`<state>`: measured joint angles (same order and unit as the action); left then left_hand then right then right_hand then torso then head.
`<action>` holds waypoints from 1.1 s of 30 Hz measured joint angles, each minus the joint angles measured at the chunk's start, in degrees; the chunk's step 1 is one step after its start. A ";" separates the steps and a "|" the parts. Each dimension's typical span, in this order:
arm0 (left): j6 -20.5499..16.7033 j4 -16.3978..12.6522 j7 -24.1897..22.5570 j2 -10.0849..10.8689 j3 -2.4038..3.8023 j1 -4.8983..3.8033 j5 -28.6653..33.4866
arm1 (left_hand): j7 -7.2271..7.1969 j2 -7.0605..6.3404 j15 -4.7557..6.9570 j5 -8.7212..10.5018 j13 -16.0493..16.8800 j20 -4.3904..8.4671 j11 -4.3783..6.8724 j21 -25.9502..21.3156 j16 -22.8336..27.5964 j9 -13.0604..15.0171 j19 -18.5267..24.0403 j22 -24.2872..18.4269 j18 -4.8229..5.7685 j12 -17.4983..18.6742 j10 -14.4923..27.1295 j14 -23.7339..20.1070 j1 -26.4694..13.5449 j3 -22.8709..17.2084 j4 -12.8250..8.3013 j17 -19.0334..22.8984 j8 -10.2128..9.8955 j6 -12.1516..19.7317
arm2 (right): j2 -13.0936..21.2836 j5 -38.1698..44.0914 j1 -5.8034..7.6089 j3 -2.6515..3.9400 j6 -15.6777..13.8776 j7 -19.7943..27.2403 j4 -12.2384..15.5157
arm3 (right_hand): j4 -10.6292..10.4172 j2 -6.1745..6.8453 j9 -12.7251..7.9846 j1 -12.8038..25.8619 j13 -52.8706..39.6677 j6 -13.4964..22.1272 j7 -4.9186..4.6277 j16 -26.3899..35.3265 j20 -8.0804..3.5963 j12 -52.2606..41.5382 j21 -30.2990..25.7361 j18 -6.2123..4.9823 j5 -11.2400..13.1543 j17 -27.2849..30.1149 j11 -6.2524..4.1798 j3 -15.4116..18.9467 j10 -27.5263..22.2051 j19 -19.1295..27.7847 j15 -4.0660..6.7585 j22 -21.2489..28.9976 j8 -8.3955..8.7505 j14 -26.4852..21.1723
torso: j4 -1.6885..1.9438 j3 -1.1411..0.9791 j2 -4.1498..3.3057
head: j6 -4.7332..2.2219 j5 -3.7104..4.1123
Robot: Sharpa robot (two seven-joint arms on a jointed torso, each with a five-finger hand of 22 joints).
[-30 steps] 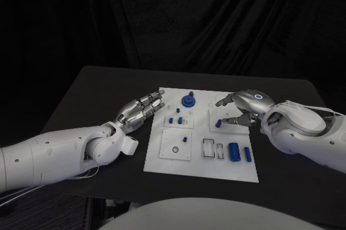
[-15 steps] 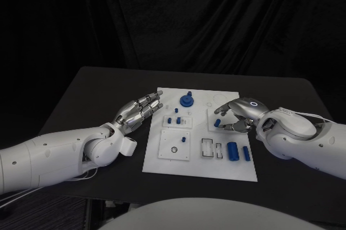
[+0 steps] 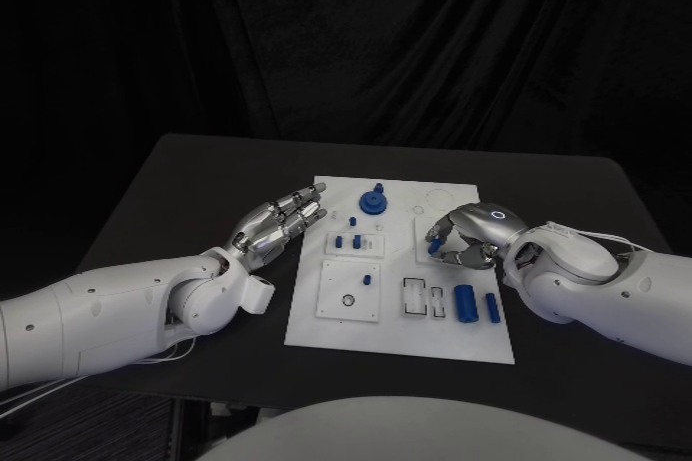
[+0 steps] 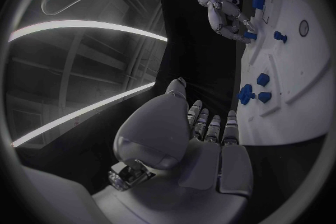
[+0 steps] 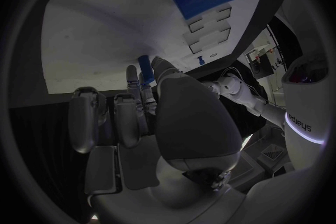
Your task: Assemble the parts on the task board
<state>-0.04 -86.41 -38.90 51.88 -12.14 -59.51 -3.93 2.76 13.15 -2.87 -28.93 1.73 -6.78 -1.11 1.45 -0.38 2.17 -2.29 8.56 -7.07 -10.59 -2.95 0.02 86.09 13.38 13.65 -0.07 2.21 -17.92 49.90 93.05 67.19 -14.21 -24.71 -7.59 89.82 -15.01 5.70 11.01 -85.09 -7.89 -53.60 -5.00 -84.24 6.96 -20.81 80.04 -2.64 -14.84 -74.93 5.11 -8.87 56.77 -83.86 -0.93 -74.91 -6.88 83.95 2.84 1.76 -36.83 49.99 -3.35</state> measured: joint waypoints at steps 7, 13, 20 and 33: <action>0.00 -0.02 0.00 0.01 0.00 0.07 0.00 | 0.00 0.00 0.00 0.00 0.00 0.00 0.00 0.00 0.00 0.00 0.00 -0.01 -0.05 0.00 0.00 0.00 0.00 -0.06 -0.06 -0.01 0.00 0.00 | -0.27 -0.11 -0.18 0.00 -1.43 1.11 -0.16 | -0.87 -0.18 2.25 -0.17 0.12 -3.73 -0.13 -0.50 -0.55 0.65 1.12 -0.01 3.18 0.00 -1.13 -0.39 4.31 -0.13 0.76 0.00 -1.41 0.06 | 0.09 0.00 -0.04 | 0.00 0.31; 0.04 0.03 0.00 0.00 0.00 0.31 0.00 | 0.00 0.39 0.00 -0.24 0.00 0.00 0.00 0.00 0.00 0.00 0.00 -0.13 -0.95 0.00 0.00 0.00 0.39 -0.63 -0.30 -0.02 0.00 0.00 | -0.43 -0.16 -0.25 0.01 -3.68 2.23 -0.21 | -1.04 -0.43 4.29 -0.42 -0.12 -6.53 -0.42 -0.49 -1.38 0.89 1.33 -0.01 4.97 0.00 -2.07 -0.70 7.55 -0.05 1.66 0.01 -2.73 0.20 | 0.14 0.01 -0.09 | 0.00 0.36; 0.12 0.06 0.00 -0.02 0.00 0.59 0.00 | 0.00 0.48 0.00 -0.23 0.00 -0.41 0.00 0.00 0.00 0.00 0.00 -0.13 -0.93 0.00 0.00 0.00 0.48 -0.86 -0.54 -0.02 0.00 0.00 | 0.05 -0.19 -0.26 0.02 -6.43 2.89 0.35 | 1.04 -1.18 6.15 -3.93 0.08 -8.41 -0.88 -0.49 -2.06 2.24 1.33 -0.02 3.28 0.01 -2.52 -2.77 8.69 -0.20 2.26 0.01 -3.66 0.00 | 0.07 0.07 -0.08 | 0.00 0.20; 0.21 0.17 0.00 0.02 0.00 0.74 0.00 | 0.00 0.68 0.00 -0.23 0.00 -0.41 0.00 0.00 0.00 0.00 0.00 -0.14 -0.93 0.00 0.00 0.00 0.68 -0.86 -0.53 0.02 0.00 0.00 | 3.40 -0.24 2.83 0.07 -7.64 2.25 6.41 | 2.25 -1.49 8.03 -6.45 0.23 -8.92 -1.20 -0.49 -2.06 3.69 0.63 -0.02 1.86 0.01 -2.01 -3.17 9.19 -0.20 2.26 -0.04 -4.07 0.00 | -0.01 0.10 0.08 | 0.00 0.10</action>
<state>0.17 -86.25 -38.90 51.89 -12.15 -58.76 -3.93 2.76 13.83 -2.87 -29.16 1.73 -7.19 -1.11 1.45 -0.38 2.17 -2.29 8.42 -8.00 -10.58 -2.95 0.02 86.77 12.52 13.12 -0.05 2.21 -17.93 53.30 92.81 70.02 -14.14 -32.35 -5.34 96.22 -12.75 4.20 19.04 -91.55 -7.66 -62.53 -6.20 -84.73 4.91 -17.12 80.67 -2.66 -12.98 -74.92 3.10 -12.04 65.96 -84.06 1.33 -74.95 -10.95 83.95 2.83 1.86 -36.75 49.99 -3.25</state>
